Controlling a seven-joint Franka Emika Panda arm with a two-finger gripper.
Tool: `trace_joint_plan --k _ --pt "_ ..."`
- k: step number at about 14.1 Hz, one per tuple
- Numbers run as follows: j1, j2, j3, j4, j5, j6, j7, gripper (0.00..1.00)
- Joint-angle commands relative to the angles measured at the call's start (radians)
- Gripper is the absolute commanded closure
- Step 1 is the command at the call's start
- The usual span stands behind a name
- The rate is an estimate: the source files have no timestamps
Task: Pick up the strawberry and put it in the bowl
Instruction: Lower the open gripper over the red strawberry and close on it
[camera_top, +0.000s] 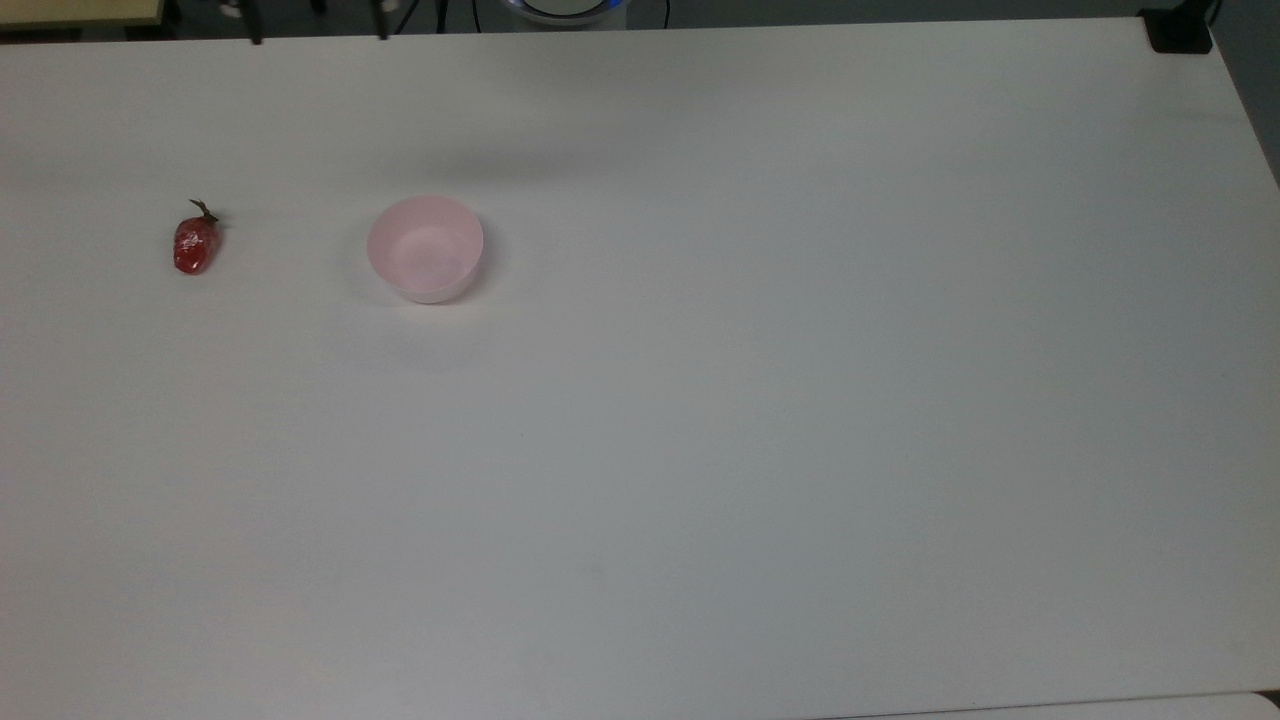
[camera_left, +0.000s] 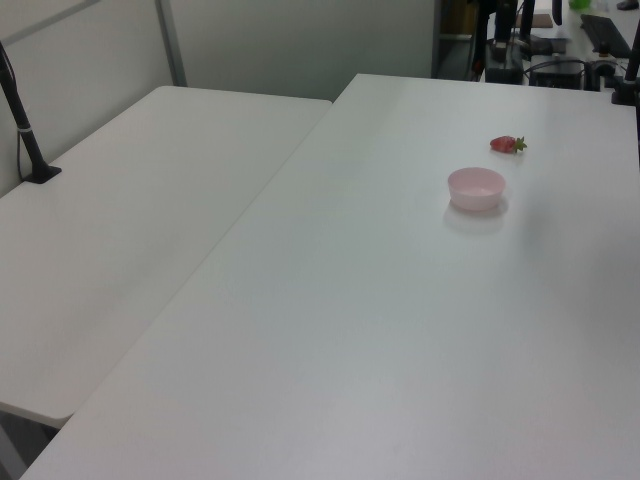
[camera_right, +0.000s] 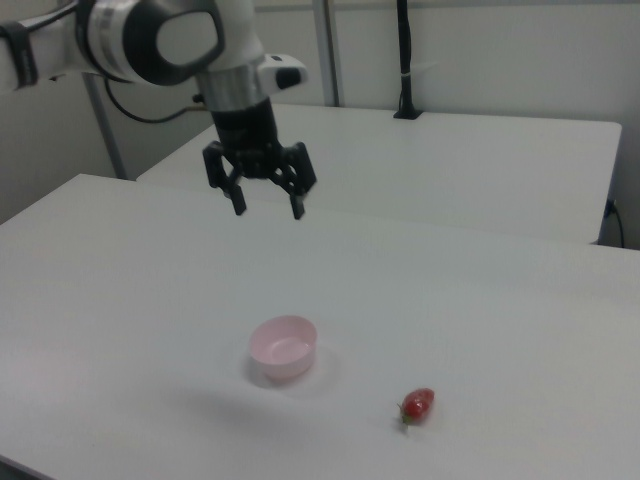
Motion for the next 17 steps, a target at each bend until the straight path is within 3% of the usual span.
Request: trace_joint_plan --k 1,6,10,17 --pt "-0.126 0.068 0.001 -0.011 0.008 0.076 -0.078 0.0" --pt "-0.216 0.208 -0.015 -0.081 -0.009 0.372 -0.049 0.0" --pt "-0.283 0.306 -0.025 -0.087 -0.003 0.404 -0.016 0.0" --pt "-0.302 0.447 -0.027 -0.109 0.002 0.552 0.069 0.0"
